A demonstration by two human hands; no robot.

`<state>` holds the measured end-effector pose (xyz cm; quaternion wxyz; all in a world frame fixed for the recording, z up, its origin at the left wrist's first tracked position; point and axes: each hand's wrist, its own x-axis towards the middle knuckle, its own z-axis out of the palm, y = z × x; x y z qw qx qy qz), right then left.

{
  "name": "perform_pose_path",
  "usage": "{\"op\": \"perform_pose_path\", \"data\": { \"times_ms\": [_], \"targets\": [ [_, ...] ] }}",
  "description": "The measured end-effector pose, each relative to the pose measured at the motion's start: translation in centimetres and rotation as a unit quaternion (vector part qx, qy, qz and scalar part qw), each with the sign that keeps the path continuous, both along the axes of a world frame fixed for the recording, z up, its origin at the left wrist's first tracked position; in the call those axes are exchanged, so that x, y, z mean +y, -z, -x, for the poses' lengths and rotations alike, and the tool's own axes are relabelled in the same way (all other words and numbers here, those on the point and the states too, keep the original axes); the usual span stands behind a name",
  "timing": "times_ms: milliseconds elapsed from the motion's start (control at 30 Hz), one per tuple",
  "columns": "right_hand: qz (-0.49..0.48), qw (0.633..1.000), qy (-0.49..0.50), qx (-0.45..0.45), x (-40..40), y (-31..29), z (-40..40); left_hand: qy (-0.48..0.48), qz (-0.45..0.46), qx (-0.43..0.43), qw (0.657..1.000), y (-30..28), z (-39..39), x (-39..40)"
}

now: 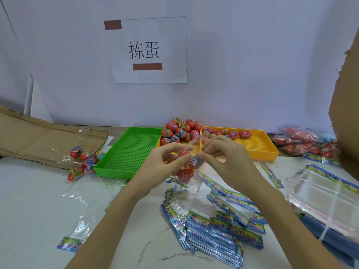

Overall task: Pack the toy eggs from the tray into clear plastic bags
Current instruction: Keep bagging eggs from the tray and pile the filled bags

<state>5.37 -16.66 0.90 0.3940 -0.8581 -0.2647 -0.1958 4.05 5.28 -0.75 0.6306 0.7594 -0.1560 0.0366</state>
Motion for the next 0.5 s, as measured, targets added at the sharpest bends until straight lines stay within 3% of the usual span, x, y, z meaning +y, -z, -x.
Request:
{"op": "perform_pose_path", "data": {
  "times_ms": [267,500],
  "targets": [
    [0.050,0.998,-0.029,0.026,0.18,-0.18,0.58,-0.008,0.041,0.042,0.998,0.13,0.02,-0.33],
    [0.097,0.993,-0.058,-0.031,0.23,0.21,0.53,-0.117,-0.041,-0.054,0.991,0.48,-0.14,-0.59]
  ]
}}
